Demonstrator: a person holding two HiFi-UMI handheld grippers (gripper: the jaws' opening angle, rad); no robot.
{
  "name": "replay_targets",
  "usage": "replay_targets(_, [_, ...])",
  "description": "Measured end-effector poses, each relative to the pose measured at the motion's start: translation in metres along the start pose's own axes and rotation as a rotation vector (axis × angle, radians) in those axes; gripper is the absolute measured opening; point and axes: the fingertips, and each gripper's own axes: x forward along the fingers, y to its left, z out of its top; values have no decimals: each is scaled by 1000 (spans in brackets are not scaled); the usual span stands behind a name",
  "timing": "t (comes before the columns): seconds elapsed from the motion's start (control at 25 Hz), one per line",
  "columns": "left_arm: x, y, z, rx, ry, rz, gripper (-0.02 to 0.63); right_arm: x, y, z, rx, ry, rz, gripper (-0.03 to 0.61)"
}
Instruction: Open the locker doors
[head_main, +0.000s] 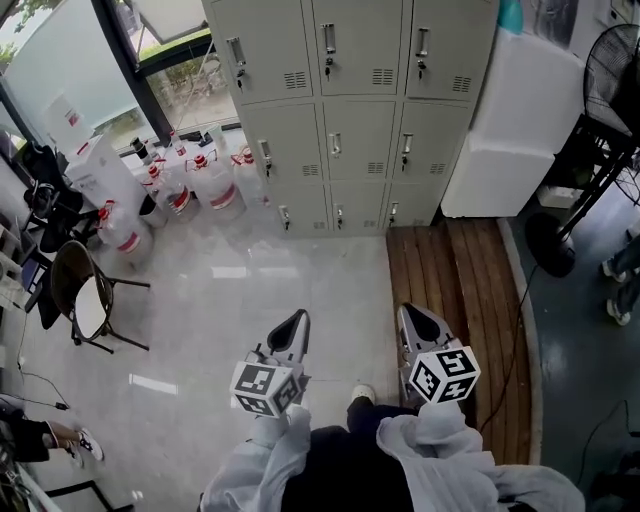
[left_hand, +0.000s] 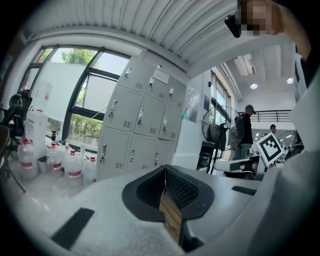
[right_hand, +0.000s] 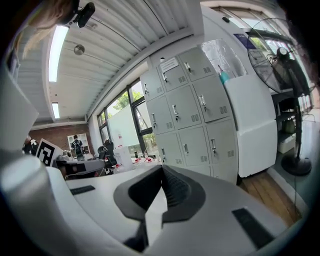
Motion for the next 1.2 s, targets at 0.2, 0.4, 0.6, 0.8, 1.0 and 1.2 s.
replay_targets(0.2, [31, 17, 5, -17, -1, 34, 11, 33, -18, 13, -3, -1, 26, 0])
replay_targets(0.4, [54, 20, 11, -13, -13, 44, 11, 49, -39, 20, -1, 1, 26, 0])
replay_targets(0.6, [55, 16, 10, -17, -17, 49, 11, 50, -43, 20, 17, 2, 32, 0])
replay_targets(0.8, [45, 13, 1, -24, -12, 69, 11, 43, -40, 6, 38, 24, 43, 0])
replay_targets(1.0, [37, 24, -5, -39, 1, 100, 11, 49, -31, -3, 42, 45, 62, 0])
replay_targets(1.2, [50, 40, 1, -51, -10, 107, 11, 70, -33, 4, 30, 43, 66, 0])
